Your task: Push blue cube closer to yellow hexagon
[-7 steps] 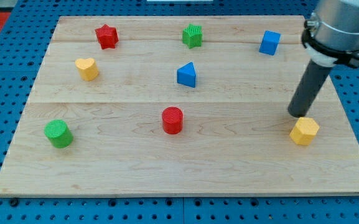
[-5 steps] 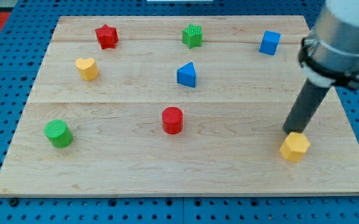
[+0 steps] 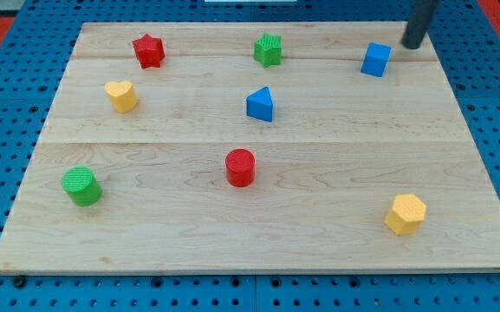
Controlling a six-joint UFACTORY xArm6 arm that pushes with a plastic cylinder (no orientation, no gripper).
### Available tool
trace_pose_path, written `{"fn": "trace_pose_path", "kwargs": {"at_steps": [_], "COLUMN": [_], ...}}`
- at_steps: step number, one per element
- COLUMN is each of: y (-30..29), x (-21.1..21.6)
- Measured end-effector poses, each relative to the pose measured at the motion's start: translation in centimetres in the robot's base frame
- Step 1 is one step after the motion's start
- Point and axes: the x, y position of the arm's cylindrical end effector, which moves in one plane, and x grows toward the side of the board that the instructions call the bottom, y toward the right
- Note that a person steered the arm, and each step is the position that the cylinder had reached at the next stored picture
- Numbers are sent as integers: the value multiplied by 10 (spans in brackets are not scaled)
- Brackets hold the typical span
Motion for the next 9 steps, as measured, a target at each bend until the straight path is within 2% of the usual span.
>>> {"fn": "trace_pose_path", "kwargs": {"at_steps": [1,2,3,4,5,6,7,9], "y": [-51,-44,-90,-62,-66,-63,-90,-165], "x": [49,11,13,85,140,130,122,139]}}
